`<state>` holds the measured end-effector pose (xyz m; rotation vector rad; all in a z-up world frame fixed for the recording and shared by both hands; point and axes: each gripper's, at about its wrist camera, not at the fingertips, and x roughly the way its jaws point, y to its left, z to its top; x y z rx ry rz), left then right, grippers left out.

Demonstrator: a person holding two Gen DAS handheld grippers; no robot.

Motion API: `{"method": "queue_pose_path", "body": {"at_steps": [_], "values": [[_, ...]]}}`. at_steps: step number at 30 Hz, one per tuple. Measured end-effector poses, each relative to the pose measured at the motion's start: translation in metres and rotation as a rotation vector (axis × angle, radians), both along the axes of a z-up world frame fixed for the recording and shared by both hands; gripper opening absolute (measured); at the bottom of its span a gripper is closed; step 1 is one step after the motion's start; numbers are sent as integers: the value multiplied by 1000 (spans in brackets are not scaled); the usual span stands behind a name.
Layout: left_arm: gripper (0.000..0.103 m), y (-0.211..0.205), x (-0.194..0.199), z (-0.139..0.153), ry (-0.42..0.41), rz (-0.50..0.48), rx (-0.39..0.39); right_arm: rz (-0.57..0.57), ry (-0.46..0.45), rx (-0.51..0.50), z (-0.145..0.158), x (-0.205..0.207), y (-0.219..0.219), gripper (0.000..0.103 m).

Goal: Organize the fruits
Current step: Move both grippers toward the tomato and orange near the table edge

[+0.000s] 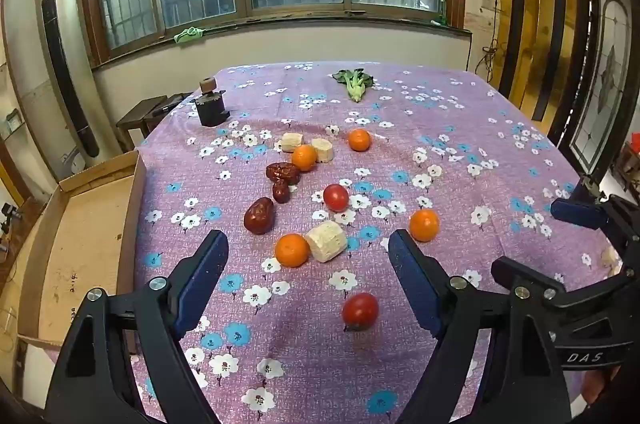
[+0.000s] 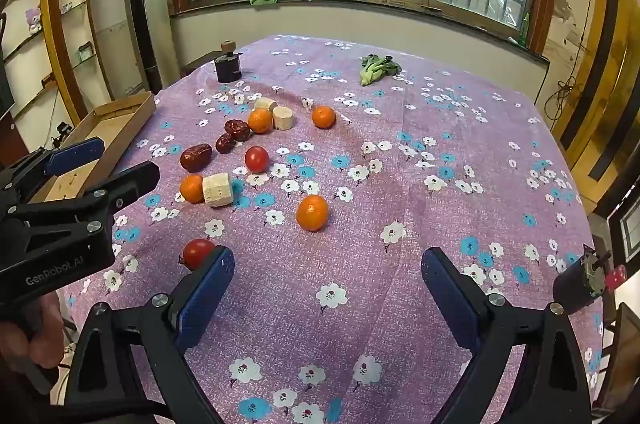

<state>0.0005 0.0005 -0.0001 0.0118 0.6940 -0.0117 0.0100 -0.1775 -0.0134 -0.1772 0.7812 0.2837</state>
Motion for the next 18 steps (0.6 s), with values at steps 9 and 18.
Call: {"method": "queue_pose_path", "body": {"at_steps": [9, 18], "values": [[83, -3, -3, -11, 13, -3, 52, -8, -1, 3, -6, 1, -1, 96], [83, -2, -4, -12, 26, 1, 60, -1, 6, 1, -5, 0, -5, 96]]}}
